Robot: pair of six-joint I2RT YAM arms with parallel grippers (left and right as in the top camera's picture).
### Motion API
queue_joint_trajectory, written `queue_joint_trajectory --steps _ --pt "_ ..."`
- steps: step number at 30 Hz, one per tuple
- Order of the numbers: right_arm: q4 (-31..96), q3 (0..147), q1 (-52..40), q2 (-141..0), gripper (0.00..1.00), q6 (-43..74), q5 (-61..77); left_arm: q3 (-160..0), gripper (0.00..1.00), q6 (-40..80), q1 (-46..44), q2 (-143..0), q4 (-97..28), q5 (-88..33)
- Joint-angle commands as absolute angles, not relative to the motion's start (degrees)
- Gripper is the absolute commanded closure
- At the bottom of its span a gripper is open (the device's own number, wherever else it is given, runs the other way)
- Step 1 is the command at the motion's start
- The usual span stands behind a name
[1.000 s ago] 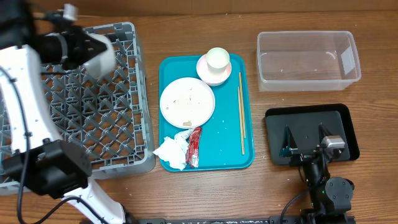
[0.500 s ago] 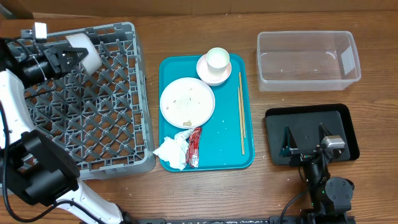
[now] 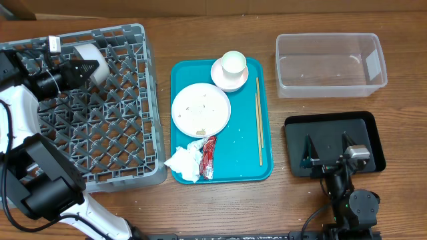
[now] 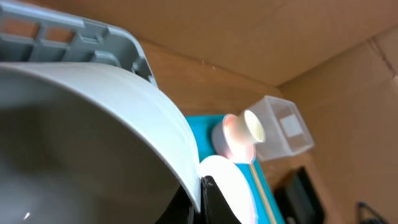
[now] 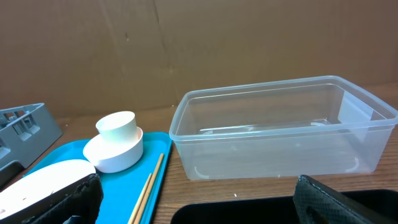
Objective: Sort waste into correct bins and load items into the dishwasher
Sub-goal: 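Lower the white bowl upside down into the rack and release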
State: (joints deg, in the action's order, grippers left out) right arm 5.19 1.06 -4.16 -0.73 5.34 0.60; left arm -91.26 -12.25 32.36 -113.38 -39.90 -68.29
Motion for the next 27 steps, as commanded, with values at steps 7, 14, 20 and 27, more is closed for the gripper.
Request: queue_joint_trajectory --steps 7,14,20,27 --pt "4.8 0.5 -4.1 -0.2 0.0 5.1 0.1 -88.1 0.96 -13.5 32.6 -112.2 -32.4 -75.0" --pt "4.8 0.5 -4.1 -0.2 0.0 5.1 0.1 -85.2 0.96 -14.4 32.6 -112.2 -29.5 -74.9" --pt "4.8 0.5 -4.1 -0.2 0.0 5.1 0.1 -82.3 0.96 -14.4 32.6 -112.2 -26.5 -74.6" --pt "4.8 0.5 -4.1 -0.2 0.0 5.1 0.1 -81.3 0.96 -14.4 32.6 -112.2 -23.6 -74.6"
